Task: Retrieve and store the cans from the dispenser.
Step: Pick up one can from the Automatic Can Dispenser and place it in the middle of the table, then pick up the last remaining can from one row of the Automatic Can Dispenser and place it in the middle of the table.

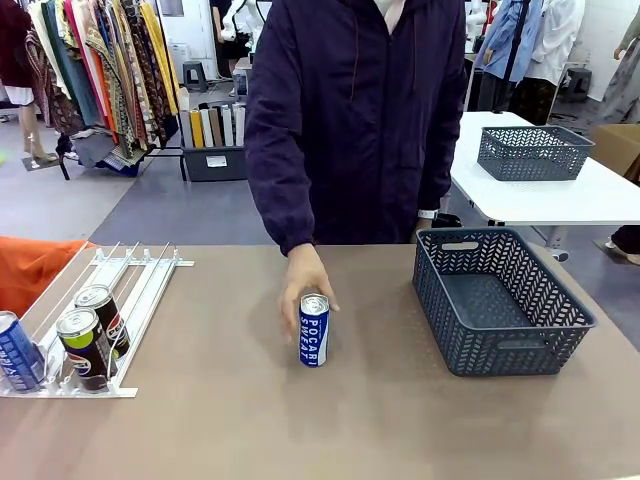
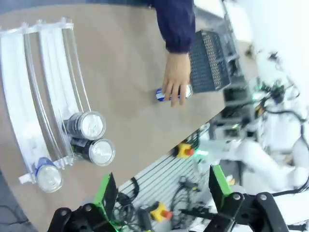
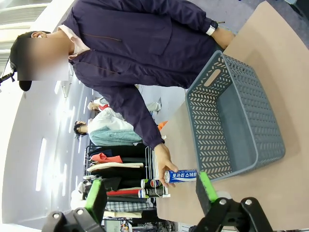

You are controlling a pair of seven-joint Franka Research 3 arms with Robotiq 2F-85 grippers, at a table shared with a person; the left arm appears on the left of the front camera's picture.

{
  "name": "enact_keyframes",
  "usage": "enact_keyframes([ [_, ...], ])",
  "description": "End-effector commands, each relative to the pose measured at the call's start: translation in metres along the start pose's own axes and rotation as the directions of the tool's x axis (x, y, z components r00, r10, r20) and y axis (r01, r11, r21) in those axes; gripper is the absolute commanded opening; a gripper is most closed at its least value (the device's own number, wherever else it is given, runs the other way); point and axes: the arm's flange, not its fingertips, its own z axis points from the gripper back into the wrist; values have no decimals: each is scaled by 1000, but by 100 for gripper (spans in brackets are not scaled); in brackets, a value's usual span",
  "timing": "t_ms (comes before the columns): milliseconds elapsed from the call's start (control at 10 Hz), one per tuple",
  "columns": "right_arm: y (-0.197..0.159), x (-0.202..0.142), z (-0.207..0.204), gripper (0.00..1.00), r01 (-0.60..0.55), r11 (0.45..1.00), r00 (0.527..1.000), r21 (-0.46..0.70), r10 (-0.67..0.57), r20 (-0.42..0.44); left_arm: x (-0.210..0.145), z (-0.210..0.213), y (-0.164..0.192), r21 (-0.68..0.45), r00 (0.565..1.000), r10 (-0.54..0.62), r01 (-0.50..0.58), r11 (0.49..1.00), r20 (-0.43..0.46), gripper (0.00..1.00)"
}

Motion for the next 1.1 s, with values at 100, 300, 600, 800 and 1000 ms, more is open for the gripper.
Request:
enact_keyframes([
  [100, 1, 2, -2, 100, -25, 999, 1000, 29, 25, 14, -47, 8, 69, -241, 981, 100, -59, 969, 165, 100],
  [300, 1, 2, -2, 100, -25, 999, 1000, 29, 25, 14, -43, 17, 66, -177, 986, 112, -89, 980, 124, 100],
  [600, 1, 2, -2, 100, -25, 999, 1000, 29, 25, 14, -43, 17, 66, -177, 986, 112, -89, 980, 124, 100],
  [800, 1, 2, -2, 100, -25, 999, 1000, 29, 25, 14, -43, 17, 66, -177, 986, 112, -89, 980, 124, 100],
  [1000, 1, 2, -2, 100, -25, 999, 1000, 29, 25, 14, -43, 17, 66, -177, 986, 112, -89, 980, 124, 100],
])
